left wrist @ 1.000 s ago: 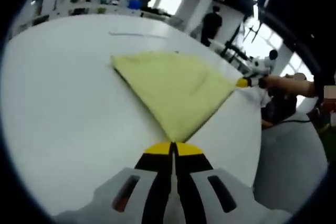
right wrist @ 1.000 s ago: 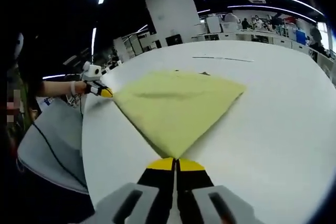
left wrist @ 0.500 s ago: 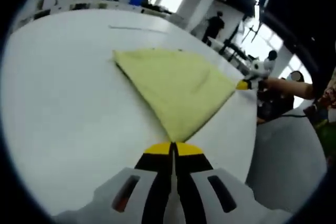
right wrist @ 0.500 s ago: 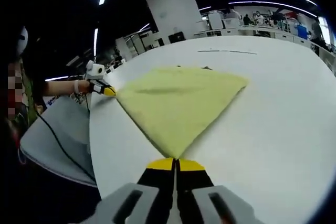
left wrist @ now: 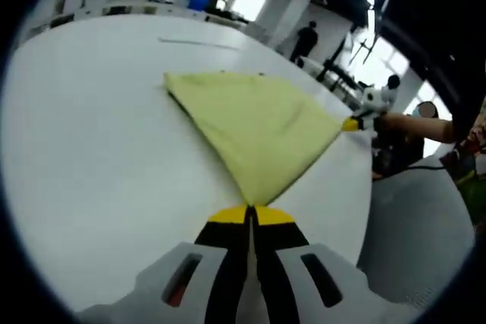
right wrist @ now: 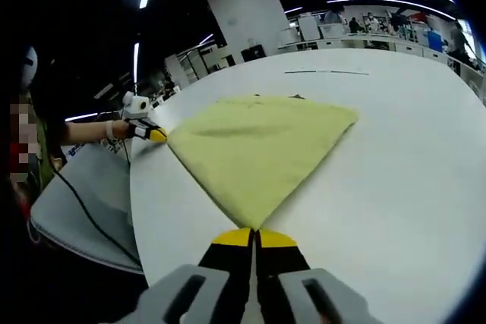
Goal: Fold the garment on the visible template until the final outline fits inside the template.
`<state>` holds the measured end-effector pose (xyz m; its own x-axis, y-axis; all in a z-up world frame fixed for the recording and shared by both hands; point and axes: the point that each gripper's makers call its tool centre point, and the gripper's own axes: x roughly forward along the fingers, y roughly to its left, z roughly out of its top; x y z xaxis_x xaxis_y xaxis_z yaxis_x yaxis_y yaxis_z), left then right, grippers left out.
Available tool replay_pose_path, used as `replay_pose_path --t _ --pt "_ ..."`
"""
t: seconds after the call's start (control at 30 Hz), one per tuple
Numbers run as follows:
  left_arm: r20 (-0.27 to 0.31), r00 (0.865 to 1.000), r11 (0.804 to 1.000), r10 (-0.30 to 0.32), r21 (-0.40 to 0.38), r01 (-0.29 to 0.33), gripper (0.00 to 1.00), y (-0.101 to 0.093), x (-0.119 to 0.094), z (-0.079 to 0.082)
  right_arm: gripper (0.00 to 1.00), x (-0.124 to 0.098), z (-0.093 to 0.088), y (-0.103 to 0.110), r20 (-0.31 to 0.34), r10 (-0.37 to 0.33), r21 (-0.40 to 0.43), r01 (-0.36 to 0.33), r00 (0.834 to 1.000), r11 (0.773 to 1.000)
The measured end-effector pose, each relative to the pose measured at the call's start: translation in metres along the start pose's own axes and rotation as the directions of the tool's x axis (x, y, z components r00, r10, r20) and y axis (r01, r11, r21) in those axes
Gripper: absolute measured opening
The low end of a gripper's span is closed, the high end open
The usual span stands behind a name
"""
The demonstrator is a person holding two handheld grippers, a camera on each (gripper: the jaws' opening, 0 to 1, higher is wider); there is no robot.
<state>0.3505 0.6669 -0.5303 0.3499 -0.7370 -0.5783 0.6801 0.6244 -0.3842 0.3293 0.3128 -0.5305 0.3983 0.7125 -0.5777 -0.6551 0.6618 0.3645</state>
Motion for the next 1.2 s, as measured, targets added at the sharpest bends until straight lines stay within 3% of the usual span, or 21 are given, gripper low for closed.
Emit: replay_pose_path --t 0.07,0.2,0.3,0.4,0.6,0.8,0.9,1.03,1.2 --pt "0.019 1.0 1.0 -0.007 0.025 0.006 0.0 -0.002 -0.003 0.004 0.01 -0.003 0.003 -0.001 0.018 -0.014 0.011 0.014 1.0 1.0" --pt "0.053 0.998 0.999 0.021 0.048 -0.023 0.03 0.002 -0.013 0.015 0.13 -0.012 0.006 -0.002 0.037 -0.045 -0.004 0.045 0.998 0.999" --pt "0.1 0.994 0.999 0.041 0.021 -0.043 0.15 0.005 -0.02 0.024 0.23 -0.018 0.012 -0.002 0.072 -0.069 0.001 0.07 0.995 0.998" --pt "0.115 0.992 0.998 0.048 0.043 -0.053 0.23 0.001 -0.025 0.029 0.39 -0.022 0.018 0.001 0.102 -0.082 0.002 0.082 0.991 0.997" --pt "0.177 0.981 0.993 0.079 0.073 -0.094 0.5 -0.008 -0.032 0.045 0.62 -0.032 0.026 0.008 0.15 -0.117 -0.012 0.12 0.982 0.993" --pt "0.21 0.972 0.988 0.103 0.091 -0.124 0.74 -0.018 -0.042 0.052 0.84 -0.041 0.028 0.012 0.182 -0.168 -0.018 0.174 0.969 0.985" --pt "0.212 0.969 0.983 0.127 0.103 -0.152 0.86 -0.019 -0.046 0.051 1.0 -0.045 0.03 0.015 0.189 -0.204 -0.005 0.208 0.961 0.978" --pt "0.231 0.962 0.981 0.145 0.092 -0.17 0.93 -0.021 -0.049 0.048 1.0 -0.056 0.045 0.029 0.254 -0.223 -0.006 0.232 0.941 0.973" --pt "0.262 0.953 0.983 0.151 0.061 -0.172 0.98 -0.02 -0.052 0.043 1.0 -0.06 0.041 0.042 0.255 -0.223 0.017 0.227 0.941 0.974"
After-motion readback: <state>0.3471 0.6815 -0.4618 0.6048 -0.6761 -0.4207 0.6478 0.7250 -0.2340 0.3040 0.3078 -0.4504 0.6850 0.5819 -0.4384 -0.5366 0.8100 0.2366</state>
